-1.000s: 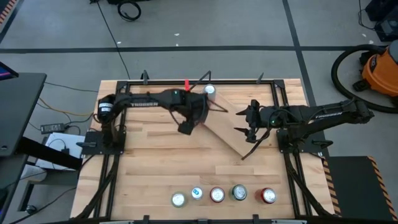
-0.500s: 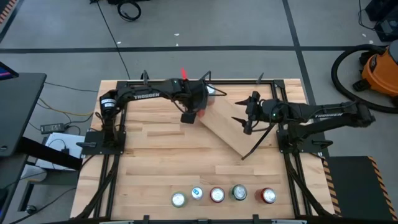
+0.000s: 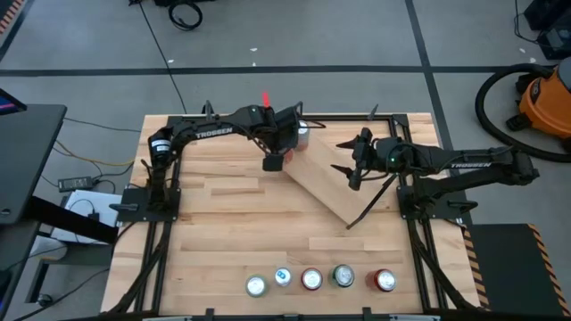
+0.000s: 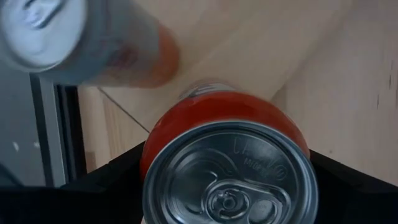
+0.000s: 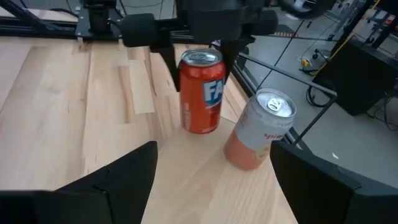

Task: Place canned beverage on shelf
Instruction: Put the orange soda can on the shelf

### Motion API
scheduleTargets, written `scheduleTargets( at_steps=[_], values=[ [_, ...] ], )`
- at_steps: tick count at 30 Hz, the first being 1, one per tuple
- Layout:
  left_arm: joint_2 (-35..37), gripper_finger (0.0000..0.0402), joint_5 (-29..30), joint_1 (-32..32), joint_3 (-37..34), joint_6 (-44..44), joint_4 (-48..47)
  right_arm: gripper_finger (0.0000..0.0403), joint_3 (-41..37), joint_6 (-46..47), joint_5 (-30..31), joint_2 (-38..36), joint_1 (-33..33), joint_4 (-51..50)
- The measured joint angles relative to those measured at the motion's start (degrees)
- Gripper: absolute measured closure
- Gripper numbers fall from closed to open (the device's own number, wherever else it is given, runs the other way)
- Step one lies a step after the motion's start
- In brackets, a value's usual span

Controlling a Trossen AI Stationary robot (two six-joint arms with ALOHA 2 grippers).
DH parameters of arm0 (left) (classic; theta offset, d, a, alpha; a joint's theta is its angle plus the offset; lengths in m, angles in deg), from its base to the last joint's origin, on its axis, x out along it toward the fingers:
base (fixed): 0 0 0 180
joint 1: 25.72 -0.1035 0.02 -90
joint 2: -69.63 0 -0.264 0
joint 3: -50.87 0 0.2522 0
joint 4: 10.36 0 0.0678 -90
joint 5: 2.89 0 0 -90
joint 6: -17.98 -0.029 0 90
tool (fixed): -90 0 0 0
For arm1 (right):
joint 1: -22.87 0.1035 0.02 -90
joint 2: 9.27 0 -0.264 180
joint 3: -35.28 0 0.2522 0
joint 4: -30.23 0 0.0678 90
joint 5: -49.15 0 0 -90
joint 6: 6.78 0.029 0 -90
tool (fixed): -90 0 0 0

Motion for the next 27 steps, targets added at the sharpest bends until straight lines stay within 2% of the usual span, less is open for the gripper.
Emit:
scheduleTargets(
  at_steps=[13, 27],
  values=[
    [-0.02, 0.0088, 0.06, -0.26, -0.22, 3.92, -0.08, 0.0080, 0.00, 0.24, -0.66, 0.00, 0.76, -0.11],
    [-2.16, 0.0087, 0.07, -0.53, -0.22, 4.12, -0.02, 0.0080, 0.00, 0.02, -0.20, 0.00, 1.92, -0.05]
  ],
)
